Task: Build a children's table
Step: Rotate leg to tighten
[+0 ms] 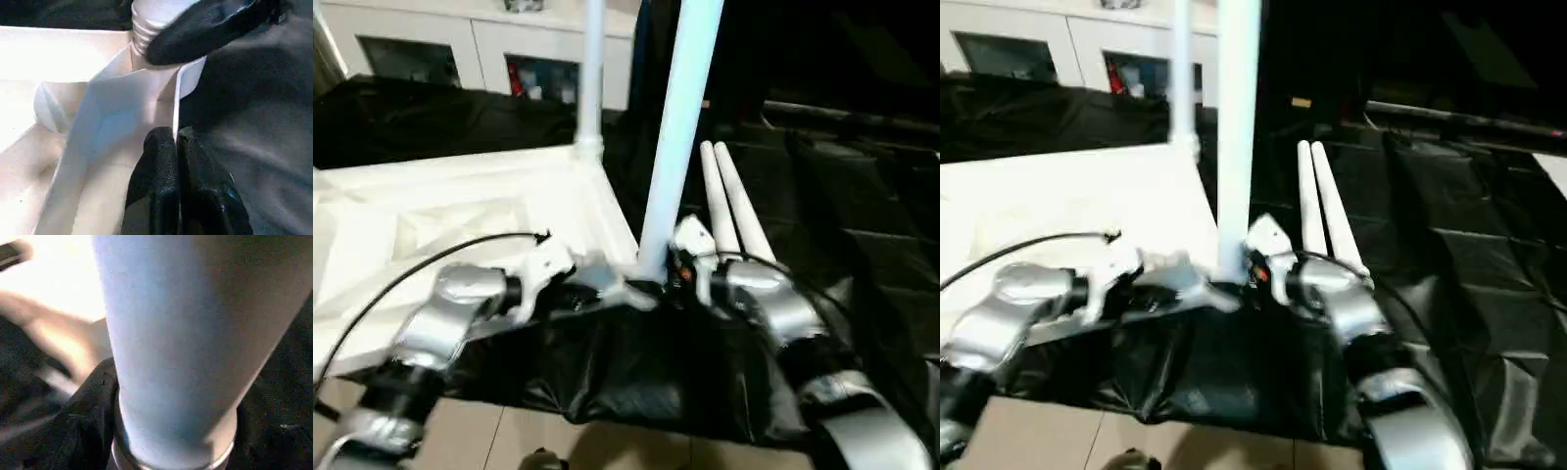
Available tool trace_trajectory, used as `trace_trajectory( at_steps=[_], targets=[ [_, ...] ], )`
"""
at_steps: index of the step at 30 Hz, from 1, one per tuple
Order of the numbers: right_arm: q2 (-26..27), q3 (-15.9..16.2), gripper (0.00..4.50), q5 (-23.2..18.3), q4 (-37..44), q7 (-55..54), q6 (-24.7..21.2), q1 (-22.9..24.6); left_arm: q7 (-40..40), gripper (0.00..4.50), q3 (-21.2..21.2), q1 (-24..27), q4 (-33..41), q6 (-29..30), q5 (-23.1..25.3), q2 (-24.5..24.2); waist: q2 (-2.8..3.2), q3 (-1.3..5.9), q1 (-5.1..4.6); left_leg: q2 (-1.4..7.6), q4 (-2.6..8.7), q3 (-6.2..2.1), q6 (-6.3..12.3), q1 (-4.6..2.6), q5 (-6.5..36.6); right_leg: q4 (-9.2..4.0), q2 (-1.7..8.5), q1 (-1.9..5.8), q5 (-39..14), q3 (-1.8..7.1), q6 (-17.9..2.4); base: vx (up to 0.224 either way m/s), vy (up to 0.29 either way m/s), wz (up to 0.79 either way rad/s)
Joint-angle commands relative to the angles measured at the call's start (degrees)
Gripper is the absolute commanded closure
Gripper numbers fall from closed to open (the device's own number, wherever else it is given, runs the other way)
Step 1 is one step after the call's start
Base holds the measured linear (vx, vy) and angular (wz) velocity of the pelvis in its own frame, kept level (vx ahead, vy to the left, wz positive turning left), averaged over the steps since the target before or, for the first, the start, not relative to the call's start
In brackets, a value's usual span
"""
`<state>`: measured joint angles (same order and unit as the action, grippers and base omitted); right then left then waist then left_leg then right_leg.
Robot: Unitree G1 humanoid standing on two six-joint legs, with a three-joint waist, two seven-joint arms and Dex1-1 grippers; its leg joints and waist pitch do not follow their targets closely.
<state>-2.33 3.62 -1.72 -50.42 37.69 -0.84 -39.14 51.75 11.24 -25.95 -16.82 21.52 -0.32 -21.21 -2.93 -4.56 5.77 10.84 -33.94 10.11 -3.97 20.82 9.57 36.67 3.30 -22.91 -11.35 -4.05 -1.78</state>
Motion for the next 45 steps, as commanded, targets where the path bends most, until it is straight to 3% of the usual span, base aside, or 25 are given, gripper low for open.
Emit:
trace_trajectory(
  at_steps=[1, 4, 8, 10, 15, 20, 22, 25, 29, 35, 36, 40, 45],
  targets=[
    [4.7, 0.7, 1.78, -0.9, -3.6, -5.2, 0.0, -0.9, -7.5, 4.5, -0.6, -2.7, -0.4, 1.6, 0.7, 3.7, 0.76, 4.02, -0.11, 2.73, 4.26, -1.42, -2.31, -1.27, 18.0, -6.23, 5.81, 1.97, -24.2, 3.34, -8.7, 0.0, 0.0, 0.0],
    [8.0, -0.5, 1.78, -1.0, -7.2, -12.8, 0.9, -3.0, -13.6, 4.5, -0.9, -4.5, -2.0, 2.3, 2.2, 7.4, 0.41, 4.22, -0.12, 2.54, 4.07, -1.31, -1.89, -1.3, 17.0, -6.19, 5.77, 1.91, -23.0, 3.36, -8.4, 0.0, 0.0, 0.0],
    [10.3, -1.2, 1.78, 0.1, -9.4, -17.5, 2.6, -4.9, -15.8, 4.5, -0.5, -5.3, -2.8, 1.5, 2.8, 9.7, 0.42, 4.37, -0.12, 2.53, 4.11, -1.18, -1.41, -0.87, 15.3, -5.73, 5.58, 2.05, -19.3, 3.42, -8.1, 0.0, 0.0, 0.0],
    [10.8, -2.5, 1.08, -0.7, -10.6, -15.8, 3.9, -6.2, -13.8, 4.5, 0.7, -4.9, -1.9, 0.0, 2.9, 9.3, 0.39, 4.54, 0.03, 2.55, 4.02, -1.04, -0.81, -0.6, 13.7, -5.36, 5.57, 2.31, -15.6, 3.46, -8.6, 0.0, 0.0, 0.0],
    [9.8, -2.2, 0.63, 0.1, -10.9, -15.5, 4.8, -6.6, -12.2, 4.5, 0.6, -4.0, -0.9, -0.6, 2.4, 8.1, 0.48, 4.62, -0.03, 2.58, 4.03, -1.02, -0.23, -0.39, 11.9, -4.88, 5.5, 2.57, -12.1, 3.39, -9.5, 0.0, 0.0, 0.0],
    [6.8, 0.1, 0.63, 1.4, -10.5, -9.0, 7.7, -5.9, -7.6, 4.5, 0.6, -2.1, 0.3, -3.8, 1.4, 5.4, 0.35, 4.41, -0.39, 2.55, 4.0, -0.97, 0.31, -0.24, 13.0, -5.25, 5.59, 2.65, -14.8, 3.46, -9.3, 0.0, 0.0, 0.0],
    [4.5, 1.4, 0.63, 1.4, -8.4, -1.3, 8.7, -4.3, -3.9, 4.5, 0.8, -0.8, 1.5, -5.4, 0.2, 3.8, 0.26, 4.36, -0.29, 2.62, 3.97, -1.0, 0.72, -0.3, 13.3, -5.4, 5.68, 2.66, -15.8, 3.42, -9.2, 0.0, 0.0, 0.0],
    [1.1, 3.6, 0.63, 1.1, -4.4, 8.4, 9.2, -1.4, 1.0, 4.5, 1.3, 0.6, 2.8, -6.9, -1.4, 1.5, 0.26, 4.45, -0.27, 2.85, 3.94, -0.97, 1.38, -0.18, 12.2, -5.0, 5.62, 2.73, -13.6, 3.48, -10.0, 0.0, 0.0, 0.0],
    [-1.0, 4.8, 0.63, 0.4, -1.8, 13.9, 8.7, 0.2, 3.6, 4.5, 1.7, 1.2, 2.9, -7.7, -1.9, 0.0, 0.35, 4.24, -0.18, 2.75, 4.0, -0.93, 1.65, -0.5, 13.1, -5.31, 5.53, 2.48, -15.3, 3.43, -10.8, 0.0, 0.0, 0.0],
    [-5.2, 6.8, 0.63, -0.9, 3.6, 23.5, 6.6, 2.6, 10.1, 4.5, 2.8, 1.8, 3.8, -8.9, -3.1, -3.2, 0.52, 4.15, 0.45, 2.85, 4.11, -1.04, 1.14, -0.68, 14.7, -5.66, 5.62, 2.4, -19.2, 3.49, -9.7, 0.0, 0.0, 0.0],
    [-5.3, 6.8, 0.89, -0.9, 3.8, 23.7, 6.6, 2.7, 10.3, 4.5, 2.8, 1.8, 3.8, -8.9, -3.1, -3.3, 0.45, 4.23, 0.54, 2.92, 4.16, -1.06, 1.19, -0.59, 14.6, -5.53, 5.51, 2.46, -18.6, 3.48, -9.7, 0.0, 0.0, 0.0],
    [-7.9, 8.6, 1.2, -0.9, 7.8, 29.6, 4.5, 4.3, 14.4, 4.5, 3.4, 1.5, 3.7, -9.3, -3.6, -5.1, 0.53, 4.35, 0.86, 2.92, 4.14, -0.98, 1.34, -0.57, 13.3, -5.17, 5.45, 2.51, -15.2, 3.49, -10.6, 0.0, 0.0, 0.0],
    [-8.1, 8.8, 1.62, -1.0, 8.4, 30.7, 3.7, 4.4, 15.4, 4.5, 3.5, 1.4, 3.7, -9.1, -3.6, -5.7, 0.47, 4.34, 0.87, 2.85, 4.1, -0.97, 1.1, -0.54, 13.0, -5.23, 5.53, 2.6, -15.4, 3.47, -10.9, 0.0, 0.0, 0.0]
  ],
)
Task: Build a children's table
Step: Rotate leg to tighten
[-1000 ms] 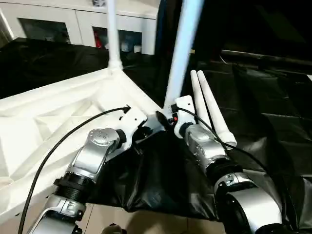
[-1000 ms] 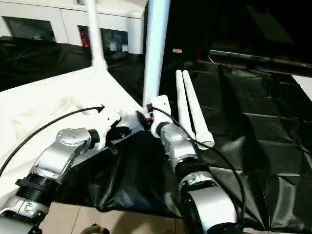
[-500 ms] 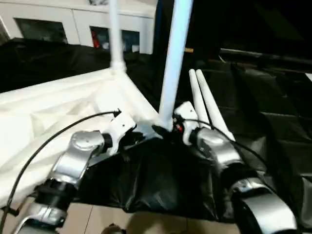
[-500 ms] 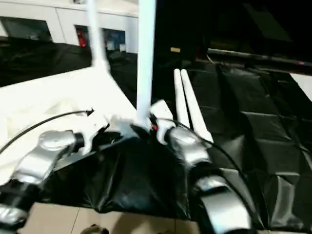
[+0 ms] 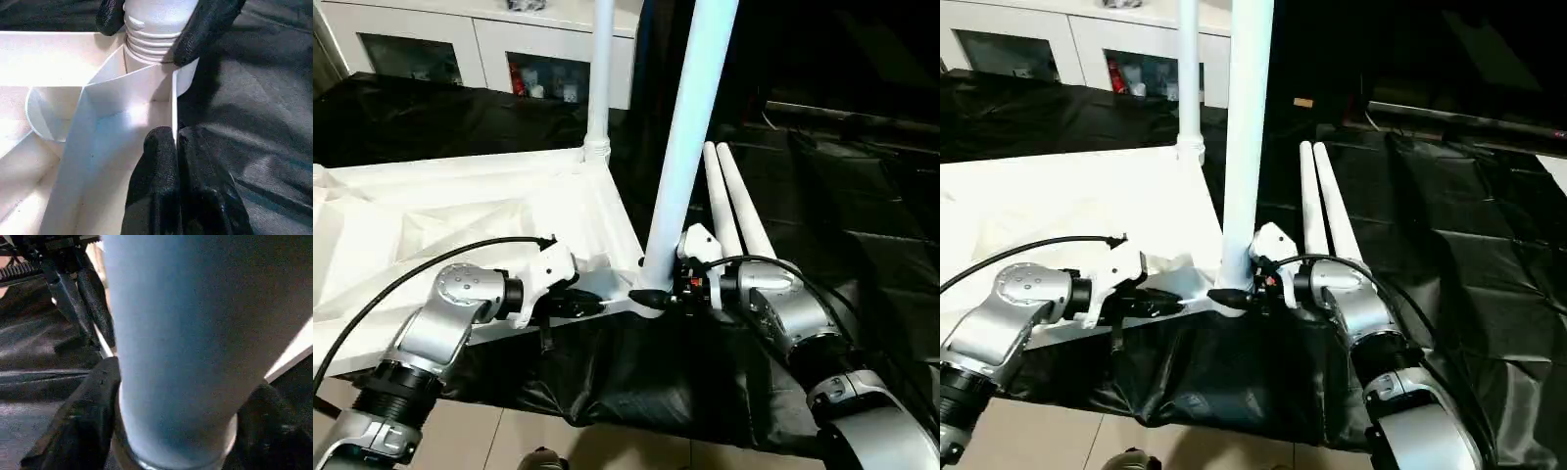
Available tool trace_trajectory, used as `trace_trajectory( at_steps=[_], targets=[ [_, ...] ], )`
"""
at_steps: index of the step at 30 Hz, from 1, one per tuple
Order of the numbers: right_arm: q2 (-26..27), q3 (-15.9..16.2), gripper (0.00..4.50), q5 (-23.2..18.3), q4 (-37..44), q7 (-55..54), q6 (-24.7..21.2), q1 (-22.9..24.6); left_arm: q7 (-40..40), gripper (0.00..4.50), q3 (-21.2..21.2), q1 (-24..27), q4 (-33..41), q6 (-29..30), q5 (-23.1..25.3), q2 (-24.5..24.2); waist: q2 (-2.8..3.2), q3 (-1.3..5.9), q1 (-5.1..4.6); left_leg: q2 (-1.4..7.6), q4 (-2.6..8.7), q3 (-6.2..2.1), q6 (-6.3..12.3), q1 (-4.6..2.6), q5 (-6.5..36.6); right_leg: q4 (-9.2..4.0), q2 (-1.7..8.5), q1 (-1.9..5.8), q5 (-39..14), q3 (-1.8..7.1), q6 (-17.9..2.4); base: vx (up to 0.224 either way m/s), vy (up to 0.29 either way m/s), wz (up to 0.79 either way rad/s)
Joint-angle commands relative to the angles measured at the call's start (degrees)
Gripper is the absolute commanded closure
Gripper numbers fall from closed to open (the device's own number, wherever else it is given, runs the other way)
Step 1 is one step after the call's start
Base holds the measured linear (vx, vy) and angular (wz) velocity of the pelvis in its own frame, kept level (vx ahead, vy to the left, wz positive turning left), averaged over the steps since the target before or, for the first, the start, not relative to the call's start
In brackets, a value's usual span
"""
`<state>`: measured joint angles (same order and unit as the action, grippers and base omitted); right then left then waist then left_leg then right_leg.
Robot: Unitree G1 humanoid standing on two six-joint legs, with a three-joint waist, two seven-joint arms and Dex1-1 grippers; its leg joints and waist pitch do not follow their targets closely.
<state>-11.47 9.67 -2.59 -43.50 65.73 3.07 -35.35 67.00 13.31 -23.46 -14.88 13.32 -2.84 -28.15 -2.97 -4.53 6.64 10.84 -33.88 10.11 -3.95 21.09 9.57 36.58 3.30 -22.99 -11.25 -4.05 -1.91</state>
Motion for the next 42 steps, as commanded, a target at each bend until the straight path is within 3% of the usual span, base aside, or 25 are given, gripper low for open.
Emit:
trace_trajectory(
  at_steps=[1, 7, 9, 11, 12, 14, 16, 21, 23, 26, 27, 28, 35, 36, 42],
  targets=[
    [0.9, 3.5, 1.72, -0.2, 1.9, 3.8, -1.1, 0.9, 0.6, 4.5, 1.5, -0.9, 1.7, -0.7, -1.1, 0.9, 0.5, 4.3, -0.01, 2.87, 4.05, -0.99, 1.08, -0.86, 13.0, -5.11, 5.52, 2.65, -15.5, 3.42, -10.8, 0.0, 0.0, 0.0],
    [1.8, 3.7, 1.78, -0.1, 2.6, 2.5, -2.1, 1.9, -1.1, 4.5, 1.1, -0.8, 1.5, -0.2, -0.8, 1.4, 0.45, 4.23, 0.04, 2.88, 4.09, -1.01, 0.82, -0.98, 13.8, -5.32, 5.6, 2.58, -17.2, 3.44, -10.3, 0.0, 0.0, 0.0],
    [5.5, 1.4, 1.78, 1.8, -1.5, -9.5, -2.1, 0.7, -8.6, 4.5, -0.7, -2.7, -0.9, 1.0, 0.7, 4.7, 0.43, 4.02, -0.17, 2.88, 4.22, -1.01, 0.17, -1.05, 14.4, -5.45, 5.56, 2.32, -18.7, 3.48, -10.0, 0.0, 0.0, 0.0],
    [9.1, -0.7, 1.78, 3.0, -6.4, -20.7, -1.8, -1.3, -15.2, 4.5, -1.6, -4.7, -2.6, 3.8, 2.5, 7.8, 0.28, 3.89, -0.56, 2.69, 4.33, -1.21, -1.19, -1.33, 16.3, -5.89, 5.66, 2.16, -23.4, 3.33, -9.1, 0.0, 0.0, 0.0],
    [9.4, -0.9, 1.79, 3.0, -6.8, -21.5, -1.8, -1.4, -15.7, 4.5, -1.6, -4.9, -2.7, 4.0, 2.6, 8.1, 0.37, 3.78, -0.79, 2.59, 4.24, -1.25, -1.94, -1.72, 17.7, -6.39, 5.85, 1.84, -26.7, 3.29, -8.5, 0.0, 0.0, 0.0],
    [11.8, -2.4, 1.8, 2.7, -9.3, -27.3, -2.7, -2.9, -19.8, 4.5, -2.1, -6.1, -3.5, 5.7, 3.5, 10.2, 0.33, 3.82, -0.8, 2.61, 4.22, -1.48, -1.76, -1.52, 18.6, -6.78, 6.11, 2.04, -29.1, 3.19, -7.2, 0.0, 0.0, 0.0],
    [13.5, -3.5, 1.8, 2.4, -11.0, -32.3, -3.9, -4.0, -23.0, 4.5, -2.6, -7.0, -4.1, 7.2, 4.0, 12.1, 0.41, 3.97, -1.02, 2.67, 4.28, -1.55, -1.84, -1.72, 18.9, -6.66, 5.88, 1.82, -28.0, 3.19, -7.1, 0.0, 0.0, 0.0],
    [18.2, -5.1, 1.8, 3.4, -16.6, -42.8, -2.9, -7.5, -30.7, 4.5, -3.5, -8.8, -5.2, 9.5, 4.9, 18.0, 0.52, 4.27, -1.2, 2.68, 4.3, -1.33, -1.88, -1.42, 17.2, -5.98, 5.64, 1.95, -21.0, 3.35, -8.3, 0.0, 0.0, 0.0],
    [18.8, -5.8, 1.24, 2.8, -17.6, -42.0, -2.1, -8.0, -30.2, 4.5, -2.9, -8.7, -5.2, 8.6, 4.7, 18.6, 0.41, 4.41, -0.96, 2.67, 4.24, -1.2, -1.29, -1.16, 15.7, -5.71, 5.67, 2.22, -17.9, 3.42, -8.5, 0.0, 0.0, 0.0],
    [18.6, -6.5, 1.01, 2.1, -17.7, -40.5, -2.2, -8.5, -28.5, 4.5, -2.2, -8.2, -4.7, 7.1, 4.5, 18.2, 0.29, 4.59, -0.83, 2.57, 4.11, -1.04, 0.0, -0.7, 12.7, -5.21, 5.66, 2.69, -13.5, 3.44, -9.3, 0.0, 0.0, 0.0],
    [17.6, -5.9, 1.01, 3.1, -17.7, -40.2, -1.4, -8.7, -27.0, 4.5, -1.9, -7.7, -3.9, 6.5, 4.2, 17.5, 0.51, 4.64, -0.78, 2.52, 4.01, -0.97, 0.2, -0.67, 11.8, -5.14, 5.68, 2.74, -12.5, 3.46, -9.4, 0.0, 0.0, 0.0],
    [17.3, -5.6, 0.64, 3.4, -17.7, -40.2, -1.0, -8.7, -26.7, 4.5, -1.9, -7.5, -3.7, 6.5, 4.2, 17.3, 0.39, 4.69, -0.81, 2.52, 3.98, -0.9, 0.43, -0.67, 11.3, -5.08, 5.6, 2.76, -11.7, 3.43, -9.6, 0.0, 0.0, 0.0],
    [13.6, -4.3, 0.61, 3.9, -16.4, -32.0, 2.1, -8.5, -20.1, 4.5, -1.3, -5.3, -2.3, 2.9, 2.6, 14.3, 0.47, 4.44, -0.9, 2.65, 4.12, -0.98, 0.61, -0.76, 13.2, -5.46, 5.69, 2.73, -14.9, 3.39, -9.7, 0.0, 0.0, 0.0],
    [12.3, -3.7, 0.61, 3.7, -15.1, -28.2, 2.7, -7.9, -17.6, 4.5, -1.0, -4.5, -1.6, 1.7, 1.9, 13.3, 0.74, 4.36, -0.98, 2.69, 4.19, -1.04, 0.59, -0.71, 13.4, -5.51, 5.73, 2.73, -15.5, 3.42, -9.7, 0.0, 0.0, 0.0],
    [7.4, -1.8, 0.61, 1.9, -9.5, -13.7, 2.8, -5.0, -11.1, 4.5, -0.7, -2.9, -0.6, 0.1, 0.4, 9.9, 0.56, 4.35, -1.09, 2.88, 4.16, -0.95, 1.57, -0.76, 13.1, -5.29, 5.55, 2.68, -13.6, 3.4, -11.1, 0.0, 0.0, 0.0]
  ],
)
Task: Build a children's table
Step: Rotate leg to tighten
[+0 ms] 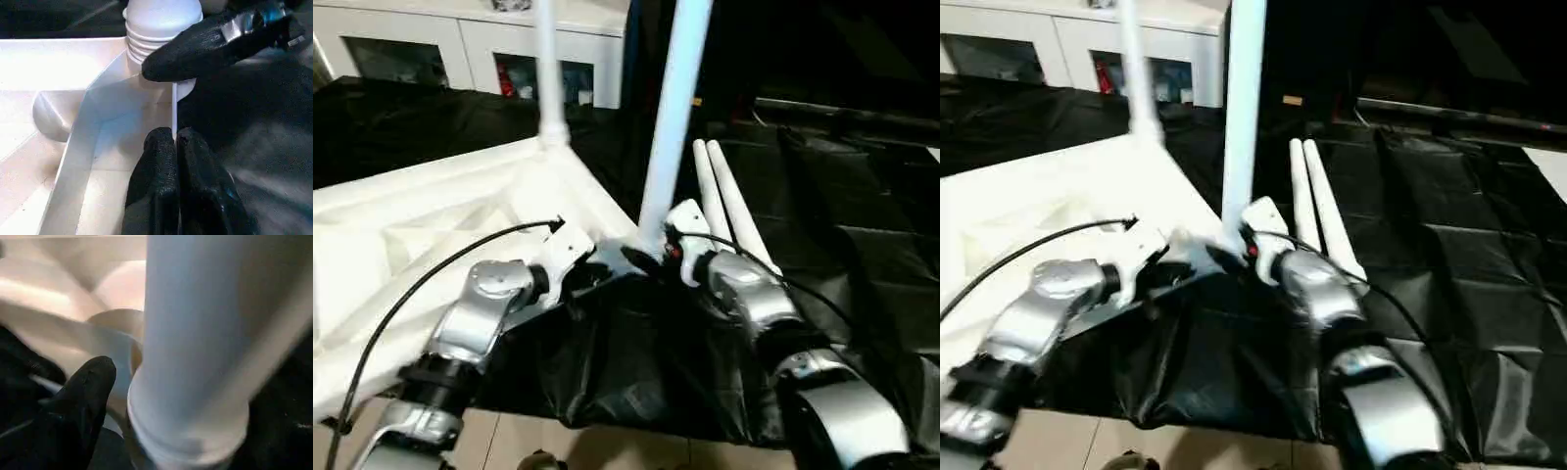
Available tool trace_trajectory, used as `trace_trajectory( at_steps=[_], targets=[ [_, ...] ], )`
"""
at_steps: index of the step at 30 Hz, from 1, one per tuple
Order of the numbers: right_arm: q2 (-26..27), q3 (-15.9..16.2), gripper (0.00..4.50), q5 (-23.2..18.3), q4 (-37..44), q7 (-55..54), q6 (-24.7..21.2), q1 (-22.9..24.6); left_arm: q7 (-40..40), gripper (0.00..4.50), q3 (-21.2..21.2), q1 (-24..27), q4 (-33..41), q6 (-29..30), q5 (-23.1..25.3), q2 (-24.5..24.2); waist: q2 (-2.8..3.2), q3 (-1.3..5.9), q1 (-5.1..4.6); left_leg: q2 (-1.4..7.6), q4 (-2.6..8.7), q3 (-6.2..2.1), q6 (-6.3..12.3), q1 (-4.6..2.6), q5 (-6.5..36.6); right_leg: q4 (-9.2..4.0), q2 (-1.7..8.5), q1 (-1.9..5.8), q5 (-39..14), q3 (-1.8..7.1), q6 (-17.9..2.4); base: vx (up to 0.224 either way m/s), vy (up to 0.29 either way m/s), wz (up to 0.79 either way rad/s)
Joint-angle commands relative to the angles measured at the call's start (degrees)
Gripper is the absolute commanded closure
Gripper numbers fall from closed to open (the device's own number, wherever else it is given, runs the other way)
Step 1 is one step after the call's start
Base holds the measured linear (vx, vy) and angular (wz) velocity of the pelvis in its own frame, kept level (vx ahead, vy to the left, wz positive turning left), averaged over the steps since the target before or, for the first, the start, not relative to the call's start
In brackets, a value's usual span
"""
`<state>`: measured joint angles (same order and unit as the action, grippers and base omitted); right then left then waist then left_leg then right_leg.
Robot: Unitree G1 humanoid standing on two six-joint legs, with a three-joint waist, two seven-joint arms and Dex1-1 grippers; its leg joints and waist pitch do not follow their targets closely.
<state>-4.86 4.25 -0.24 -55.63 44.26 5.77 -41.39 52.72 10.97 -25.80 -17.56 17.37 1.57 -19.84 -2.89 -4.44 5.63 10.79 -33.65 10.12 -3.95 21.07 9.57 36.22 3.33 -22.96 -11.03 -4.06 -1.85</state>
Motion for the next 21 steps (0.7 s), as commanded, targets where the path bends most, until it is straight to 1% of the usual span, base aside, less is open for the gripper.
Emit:
trace_trajectory(
  at_steps=[1, 3, 5, 6, 8, 10, 11, 12, 14, 15, 16, 17, 18, 19, 21],
  targets=[
    [-0.2, 4.3, 0.61, -0.6, 3.8, 10.7, -0.3, 1.8, 4.3, 4.5, 1.4, -0.4, 1.7, -4.4, -4.3, 0.9, 0.49, 4.3, 0.26, 2.92, 3.82, -0.92, 1.82, -0.84, 13.3, -5.06, 5.59, 2.77, -14.2, 3.43, -10.9, 0.0, 0.0, 0.0],
    [-1.8, 5.5, 0.61, -0.8, 5.5, 14.9, -0.8, 2.8, 6.2, 4.5, 1.1, -0.2, 1.0, -5.1, -4.7, 0.0, 0.46, 4.3, 0.42, 2.94, 3.86, -0.91, 2.09, -0.68, 13.0, -4.93, 5.48, 2.85, -14.0, 3.44, -10.8, 0.0, 0.0, 0.0],
    [-2.6, 6.1, 0.61, -0.8, 6.6, 16.6, -1.0, 3.4, 7.0, 4.5, 1.0, -0.2, 0.5, -5.5, -4.7, -0.6, 0.45, 4.14, 0.54, 2.85, 3.92, -0.91, 2.02, -0.78, 13.5, -5.2, 5.51, 2.73, -15.7, 3.42, -10.6, 0.0, 0.0, 0.0],
    [-3.8, 7.1, 0.61, -0.8, 8.4, 19.4, -1.4, 4.5, 8.4, 4.5, 0.7, -0.2, -0.1, -6.0, -4.9, -1.6, 0.58, 4.16, 0.73, 2.94, 3.93, -0.99, 1.63, -0.92, 13.9, -5.28, 5.61, 2.65, -17.3, 3.41, -10.4, 0.0, 0.0, 0.0],
    [-4.3, 7.5, 0.86, -0.7, 9.3, 20.5, -1.7, 4.9, 9.1, 4.5, 0.6, -0.2, -0.2, -6.2, -5.1, -2.1, 0.48, 4.16, 0.81, 2.92, 3.93, -0.95, 1.58, -0.9, 14.1, -5.33, 5.57, 2.65, -17.8, 3.42, -10.1, 0.0, 0.0, 0.0],
    [-5.1, 8.5, 0.95, -0.2, 10.6, 22.3, -1.9, 5.7, 10.5, 4.5, 0.5, -0.4, -0.5, -6.4, -5.3, -3.0, 0.54, 4.18, 0.95, 2.95, 3.97, -0.97, 1.49, -0.92, 13.8, -5.27, 5.5, 2.59, -17.2, 3.43, -10.2, 0.0, 0.0, 0.0],
    [-5.3, 8.7, 1.04, -0.1, 11.0, 22.4, -2.1, 5.9, 10.8, 4.5, 0.4, -0.5, -0.7, -6.5, -5.3, -3.2, 0.57, 4.19, 1.01, 2.98, 3.97, -1.0, 1.41, -1.0, 13.9, -5.26, 5.51, 2.55, -17.3, 3.4, -10.2, 0.0, 0.0, 0.0],
    [-5.4, 8.8, 1.27, 0.0, 11.5, 22.6, -2.3, 6.1, 11.1, 4.5, 0.3, -0.5, -0.9, -6.7, -5.4, -3.4, 0.55, 4.15, 0.96, 2.98, 4.02, -1.01, 1.23, -0.98, 14.3, -5.28, 5.52, 2.52, -17.7, 3.39, -10.2, 0.0, 0.0, 0.0],
    [-5.3, 8.8, 1.32, -0.1, 12.2, 23.1, -2.8, 6.5, 11.6, 4.5, 0.3, -0.7, -1.3, -7.0, -5.4, -3.6, 0.55, 4.22, 0.95, 2.96, 4.04, -1.09, 1.05, -0.92, 14.2, -5.25, 5.63, 2.63, -17.9, 3.39, -10.2, 0.0, 0.0, 0.0],
    [-5.3, 8.8, 1.45, -0.2, 12.5, 23.3, -3.1, 6.6, 11.8, 4.5, 0.2, -0.7, -1.5, -7.1, -5.3, -3.7, 0.55, 4.18, 0.94, 2.97, 4.04, -1.08, 0.95, -1.03, 14.4, -5.32, 5.6, 2.49, -18.2, 3.38, -10.2, 0.0, 0.0, 0.0],
    [-5.1, 8.9, 1.57, -0.4, 12.8, 23.5, -3.4, 6.7, 11.9, 4.5, 0.2, -0.7, -1.6, -7.1, -5.3, -3.7, 0.5, 4.19, 0.95, 2.95, 4.02, -1.05, 0.97, -0.99, 14.3, -5.32, 5.6, 2.55, -18.1, 3.41, -10.3, 0.0, 0.0, 0.0],
    [-4.9, 9.0, 1.57, -0.6, 13.2, 23.7, -3.9, 6.9, 12.0, 4.5, 0.2, -0.7, -1.7, -7.2, -5.3, -3.8, 0.52, 4.16, 0.97, 2.93, 4.05, -1.06, 1.02, -0.97, 14.2, -5.32, 5.55, 2.59, -18.1, 3.41, -10.2, 0.0, 0.0, 0.0],
    [-4.8, 9.1, 1.7, -0.7, 13.6, 23.7, -4.3, 7.1, 12.1, 4.5, 0.3, -0.6, -1.6, -7.3, -5.4, -3.8, 0.53, 4.2, 1.01, 2.98, 4.06, -1.08, 0.98, -0.95, 14.0, -5.27, 5.62, 2.6, -17.9, 3.4, -10.1, 0.0, 0.0, 0.0],
    [-4.5, 9.0, 1.73, -0.8, 13.4, 23.2, -4.3, 7.2, 12.0, 4.5, 0.3, -0.4, -1.5, -7.2, -5.4, -3.7, 0.32, 4.21, 0.97, 2.99, 4.06, -1.07, 1.0, -0.92, 13.9, -5.25, 5.61, 2.61, -17.8, 3.38, -10.1, 0.0, 0.0, 0.0],
    [-3.3, 7.9, 1.75, -1.0, 12.4, 20.2, -3.9, 7.0, 11.0, 4.5, 0.3, -0.2, -1.1, -6.7, -5.1, -3.4, 0.45, 4.18, 0.93, 2.95, 4.03, -1.05, 0.96, -0.93, 13.8, -5.24, 5.63, 2.54, -17.6, 3.4, -10.3, 0.0, 0.0, 0.0]
  ],
)
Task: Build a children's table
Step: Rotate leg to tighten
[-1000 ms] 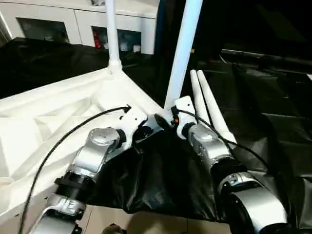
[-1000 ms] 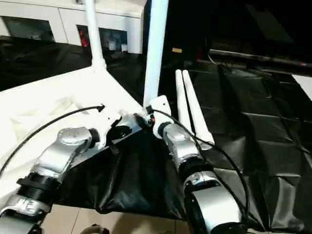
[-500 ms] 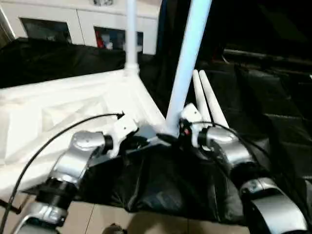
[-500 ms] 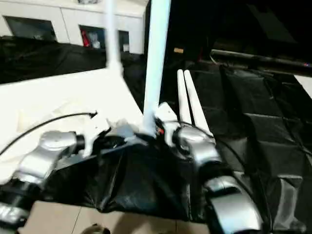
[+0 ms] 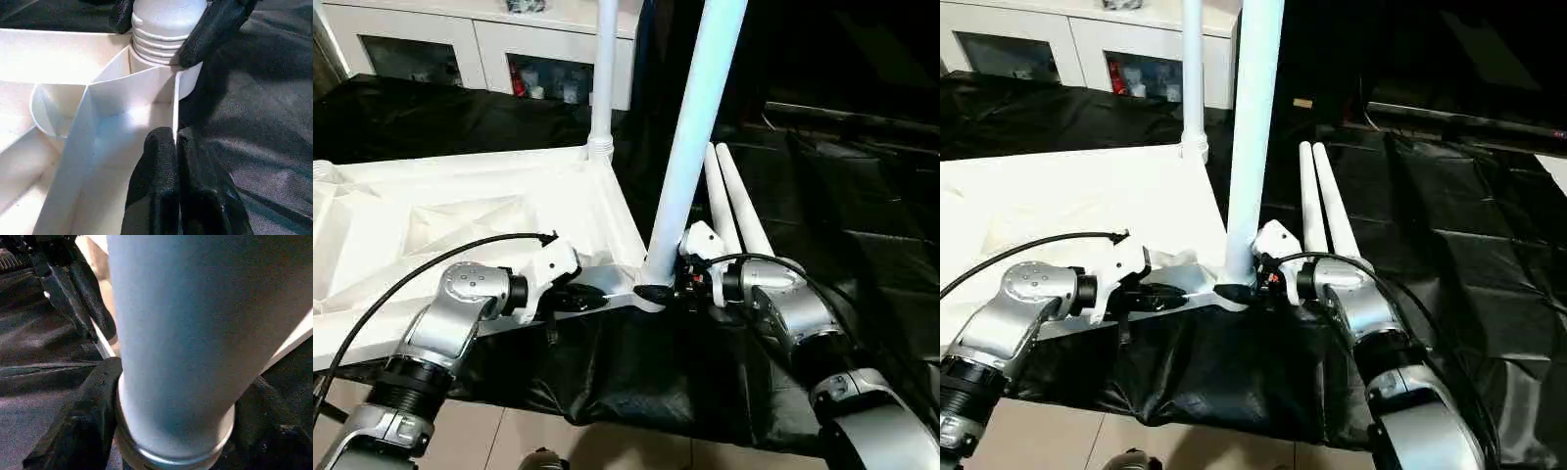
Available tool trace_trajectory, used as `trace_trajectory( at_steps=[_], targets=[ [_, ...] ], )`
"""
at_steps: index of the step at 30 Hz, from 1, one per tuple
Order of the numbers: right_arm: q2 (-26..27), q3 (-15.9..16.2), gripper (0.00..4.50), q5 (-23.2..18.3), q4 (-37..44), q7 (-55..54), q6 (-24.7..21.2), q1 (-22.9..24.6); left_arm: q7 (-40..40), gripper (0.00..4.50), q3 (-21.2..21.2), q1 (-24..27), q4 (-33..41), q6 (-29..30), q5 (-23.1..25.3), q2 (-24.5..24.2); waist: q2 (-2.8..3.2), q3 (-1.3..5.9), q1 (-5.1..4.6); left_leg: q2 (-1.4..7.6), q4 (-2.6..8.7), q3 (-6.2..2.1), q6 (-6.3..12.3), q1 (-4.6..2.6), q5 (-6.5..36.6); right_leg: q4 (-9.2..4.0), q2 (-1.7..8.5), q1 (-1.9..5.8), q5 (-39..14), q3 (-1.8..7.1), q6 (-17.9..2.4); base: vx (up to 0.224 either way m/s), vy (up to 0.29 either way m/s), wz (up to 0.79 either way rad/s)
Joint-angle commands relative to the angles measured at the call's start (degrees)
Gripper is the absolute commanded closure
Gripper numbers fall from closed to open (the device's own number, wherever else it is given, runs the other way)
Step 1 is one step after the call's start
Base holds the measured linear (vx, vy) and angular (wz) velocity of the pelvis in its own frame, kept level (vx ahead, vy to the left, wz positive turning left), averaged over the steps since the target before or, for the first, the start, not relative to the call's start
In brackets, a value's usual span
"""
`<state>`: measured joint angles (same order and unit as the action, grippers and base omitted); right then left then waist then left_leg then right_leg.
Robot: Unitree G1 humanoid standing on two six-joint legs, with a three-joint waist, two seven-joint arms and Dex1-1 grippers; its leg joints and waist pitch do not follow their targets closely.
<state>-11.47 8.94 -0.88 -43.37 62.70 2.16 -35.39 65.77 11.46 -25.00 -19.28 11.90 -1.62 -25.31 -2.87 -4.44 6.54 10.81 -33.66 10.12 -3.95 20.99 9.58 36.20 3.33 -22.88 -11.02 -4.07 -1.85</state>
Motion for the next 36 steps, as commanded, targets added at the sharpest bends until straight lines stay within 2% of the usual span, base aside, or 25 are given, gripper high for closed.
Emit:
trace_trajectory(
  at_steps=[1, 3, 4, 6, 8, 9, 11, 12, 14, 15, 16, 19, 22, 24, 25, 26, 31, 32, 34, 36],
  targets=[
    [4.4, 1.9, 1.77, -0.6, -1.2, -1.7, 0.0, 0.5, -3.2, 4.5, -0.3, -0.9, 0.8, -0.8, -1.6, 2.5, -0.01, 4.15, -0.1, 2.92, 4.09, -1.05, 0.9, -0.8, 13.9, -5.31, 5.66, 2.52, -18.4, 3.38, -10.0, 0.0, 0.0, 0.0],
    [6.8, -0.2, 1.78, -0.1, -4.6, -9.8, 0.9, -0.7, -7.8, 4.5, -1.0, -1.3, 0.7, 1.3, -0.6, 4.3, 0.27, 4.07, -0.24, 2.94, 4.13, -1.13, 0.33, -0.97, 14.5, -5.41, 5.81, 2.24, -20.0, 3.43, -9.9, 0.0, 0.0, 0.0],
    [8.4, -1.4, 1.78, 0.3, -6.8, -15.2, 0.9, -1.6, -11.3, 4.5, -1.6, -1.7, 0.7, 3.1, 0.1, 5.9, 0.14, 4.06, -0.61, 2.98, 4.3, -1.23, -0.51, -0.78, 14.3, -5.26, 5.79, 2.35, -20.3, 3.34, -9.9, 0.0, 0.0, 0.0],
    [10.8, -2.7, 1.78, 0.6, -9.3, -21.6, 0.2, -2.6, -16.1, 4.5, -2.1, -2.4, 0.7, 5.3, 1.3, 8.2, 0.06, 3.98, -1.2, 2.85, 4.21, -1.29, -1.22, -1.09, 15.6, -5.62, 5.82, 2.15, -22.6, 3.27, -9.5, 0.0, 0.0, 0.0],
    [12.5, -3.6, 1.78, 0.4, -10.8, -25.4, -0.6, -3.4, -19.1, 4.5, -2.2, -2.8, 1.0, 6.9, 2.0, 9.7, 0.13, 3.93, -1.3, 2.81, 4.13, -1.2, -1.11, -1.3, 16.0, -5.88, 5.86, 1.92, -23.4, 3.39, -9.2, 0.0, 0.0, 0.0],
    [14.9, -4.8, 1.78, -0.3, -12.4, -29.8, -1.3, -4.3, -22.1, 4.5, -2.3, -3.2, 1.5, 8.5, 2.7, 11.8, 0.08, 4.03, -1.33, 2.75, 4.09, -1.26, -0.84, -1.05, 15.7, -5.84, 5.94, 2.14, -23.6, 3.41, -8.7, 0.0, 0.0, 0.0],
    [15.6, -5.2, 1.78, -0.4, -13.0, -31.1, -1.4, -4.6, -22.9, 4.5, -2.3, -3.2, 1.6, 8.9, 2.8, 12.3, 0.15, 4.1, -1.25, 2.75, 4.08, -1.26, -0.66, -1.16, 15.6, -5.89, 5.85, 2.03, -23.1, 3.34, -8.5, 0.0, 0.0, 0.0],
    [16.9, -5.6, 1.78, -0.2, -14.1, -33.8, -1.5, -5.3, -24.8, 4.5, -2.1, -3.8, 1.2, 9.1, 3.3, 13.4, -0.22, 4.08, -1.34, 2.74, 4.14, -1.17, -0.4, -0.96, 15.1, -5.8, 5.69, 2.12, -21.9, 3.37, -8.4, 0.0, 0.0, 0.0],
    [18.9, -6.2, 1.78, 0.3, -16.4, -37.8, -0.4, -6.7, -28.2, 4.5, -1.7, -4.9, 0.2, 8.8, 5.0, 15.5, -0.16, 4.17, -1.29, 2.74, 4.1, -1.13, -0.25, -0.9, 14.2, -5.56, 5.75, 2.15, -20.4, 3.39, -8.4, 0.0, 0.0, 0.0],
    [19.6, -6.6, 1.43, 0.3, -17.5, -38.3, 0.4, -7.3, -28.8, 4.5, -0.8, -5.2, -0.1, 8.4, 5.8, 16.2, -0.31, 4.18, -1.34, 2.68, 4.07, -1.08, -0.32, -0.97, 14.3, -5.62, 5.67, 2.09, -20.3, 3.32, -8.3, 0.0, 0.0, 0.0],
    [20.0, -7.0, 1.08, 0.1, -18.2, -38.0, 0.7, -7.8, -28.7, 4.5, -0.1, -5.4, -0.2, 8.1, 6.2, 16.6, -0.33, 4.21, -1.24, 2.73, 3.98, -1.01, -0.09, -0.98, 14.2, -5.61, 5.77, 2.03, -19.7, 3.4, -8.3, 0.0, 0.0, 0.0],
    [19.9, -7.6, 1.03, -0.3, -18.8, -36.6, 0.7, -8.4, -27.9, 4.5, 0.7, -5.3, 0.1, 8.1, 6.3, 16.8, -0.24, 4.36, -1.14, 2.71, 4.07, -1.07, 0.47, -0.5, 12.7, -5.16, 5.72, 2.45, -16.6, 3.36, -8.3, 0.0, 0.0, 0.0],
    [17.8, -6.1, 0.64, 1.5, -18.2, -35.1, 2.1, -8.3, -25.6, 4.5, 0.8, -4.6, 0.8, 7.7, 5.8, 15.3, -0.23, 4.33, -1.27, 2.66, 4.02, -0.93, 0.59, -0.62, 12.9, -5.07, 5.54, 2.34, -15.2, 3.38, -8.9, 0.0, 0.0, 0.0],
    [16.3, -5.6, 0.64, 1.8, -17.7, -32.6, 3.2, -8.1, -24.0, 4.5, 0.4, -4.1, 1.3, 7.8, 5.2, 14.6, -0.24, 4.27, -1.21, 2.67, 4.0, -0.95, 0.81, -0.64, 13.2, -5.24, 5.69, 2.4, -16.4, 3.37, -8.9, 0.0, 0.0, 0.0],
    [15.5, -5.3, 0.64, 1.9, -17.3, -31.0, 3.6, -7.9, -23.1, 4.5, 0.4, -4.0, 1.3, 7.4, 5.0, 14.1, 0.01, 4.33, -1.15, 2.71, 3.95, -0.96, 0.82, -0.64, 13.1, -5.24, 5.75, 2.43, -16.5, 3.4, -8.9, 0.0, 0.0, 0.0],
    [15.3, -5.2, 0.64, 1.9, -17.2, -30.6, 3.7, -7.8, -22.9, 4.5, 0.4, -3.9, 1.4, 7.3, 5.0, 13.9, -0.1, 4.35, -1.12, 2.69, 3.93, -0.92, 0.96, -0.64, 13.0, -5.32, 5.74, 2.43, -16.3, 3.41, -9.0, 0.0, 0.0, 0.0],
    [10.7, -4.0, 0.64, 0.5, -13.5, -17.8, 4.9, -5.8, -15.9, 4.5, 0.5, -2.8, 2.1, 5.7, 3.1, 10.7, -0.18, 4.29, -1.02, 2.72, 3.85, -0.88, 2.04, -0.44, 12.6, -5.22, 5.65, 2.65, -15.7, 3.38, -9.6, 0.0, 0.0, 0.0],
    [9.9, -3.6, 0.64, 0.3, -12.7, -15.7, 5.1, -5.4, -14.7, 4.5, 0.6, -2.7, 2.2, 5.4, 2.8, 10.1, 0.0, 4.32, -0.95, 2.74, 3.84, -0.93, 2.11, -0.49, 12.6, -5.23, 5.68, 2.65, -15.6, 3.38, -9.7, 0.0, 0.0, 0.0],
    [7.1, -2.3, 0.64, -0.7, -9.3, -7.7, 4.6, -3.5, -9.6, 4.5, 1.0, -2.1, 2.4, 2.8, 1.6, 7.7, 0.01, 4.29, -0.94, 2.81, 3.9, -0.98, 2.27, -0.59, 12.9, -5.28, 5.65, 2.65, -15.9, 3.32, -10.0, 0.0, 0.0, 0.0],
    [6.1, -1.6, 0.64, -1.1, -8.1, -4.7, 4.2, -2.9, -7.9, 4.5, 1.1, -2.0, 2.4, 2.1, 1.4, 6.7, -0.03, 4.24, -0.92, 2.87, 3.95, -1.01, 2.46, -0.52, 13.3, -5.26, 5.6, 2.68, -16.2, 3.33, -10.0, 0.0, 0.0, 0.0]
  ],
)
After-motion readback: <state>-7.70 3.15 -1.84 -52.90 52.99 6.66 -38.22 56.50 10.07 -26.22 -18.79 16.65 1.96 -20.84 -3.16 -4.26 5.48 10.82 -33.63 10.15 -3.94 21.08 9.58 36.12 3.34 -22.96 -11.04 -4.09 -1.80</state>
